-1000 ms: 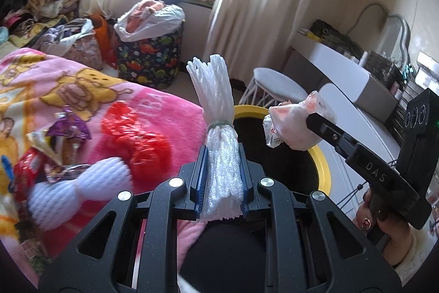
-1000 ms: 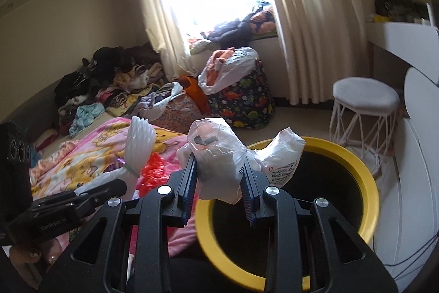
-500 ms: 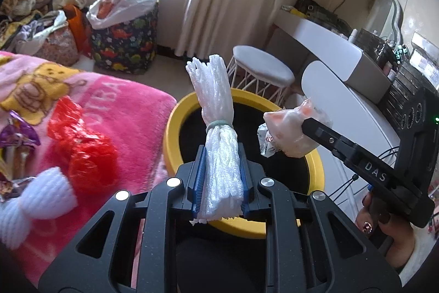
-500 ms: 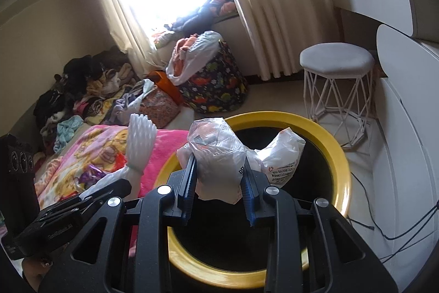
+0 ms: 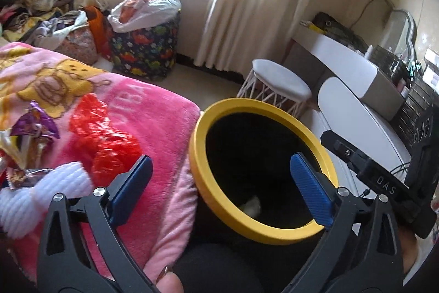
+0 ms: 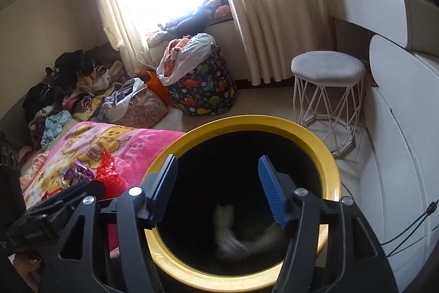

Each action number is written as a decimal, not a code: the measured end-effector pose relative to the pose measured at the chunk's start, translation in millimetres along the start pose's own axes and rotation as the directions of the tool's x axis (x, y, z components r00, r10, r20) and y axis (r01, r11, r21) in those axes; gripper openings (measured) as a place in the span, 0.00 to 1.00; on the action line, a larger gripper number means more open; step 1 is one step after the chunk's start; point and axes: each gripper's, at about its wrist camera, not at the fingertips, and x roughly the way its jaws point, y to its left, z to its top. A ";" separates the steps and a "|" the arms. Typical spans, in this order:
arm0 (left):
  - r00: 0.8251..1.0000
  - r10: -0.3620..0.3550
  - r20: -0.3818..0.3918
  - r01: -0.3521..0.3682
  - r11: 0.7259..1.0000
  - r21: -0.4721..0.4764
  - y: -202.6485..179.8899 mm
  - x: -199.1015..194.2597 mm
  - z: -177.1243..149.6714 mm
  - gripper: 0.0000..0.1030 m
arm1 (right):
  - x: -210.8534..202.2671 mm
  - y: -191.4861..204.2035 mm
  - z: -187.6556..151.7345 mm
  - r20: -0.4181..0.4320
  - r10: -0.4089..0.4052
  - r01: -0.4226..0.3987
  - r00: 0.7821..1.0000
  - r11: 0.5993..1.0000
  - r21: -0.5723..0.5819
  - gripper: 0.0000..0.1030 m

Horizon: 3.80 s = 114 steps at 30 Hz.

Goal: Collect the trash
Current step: 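Move both open tools back over the trash on the bed, then grasp the red snack wrapper with the left tool while the right tool grasps the white foam mesh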

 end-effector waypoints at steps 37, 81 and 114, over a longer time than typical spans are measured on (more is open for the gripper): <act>0.939 0.312 0.146 -0.297 0.948 -0.119 107.4 -108.5 1.1 0.89 | 12.1 140.6 -11.5 -0.092 0.230 -0.247 0.969 0.919 -0.306 0.69; 0.956 0.283 -0.076 -0.293 0.925 -0.240 204.2 -119.5 -49.2 0.48 | 97.5 255.5 -75.5 -0.424 0.163 -0.424 0.891 0.634 -0.647 0.68; 0.973 0.222 0.058 -0.199 0.942 -0.270 192.2 -149.6 -21.6 0.09 | 60.6 231.9 -67.0 -0.358 0.243 -0.417 0.902 0.706 -0.572 0.21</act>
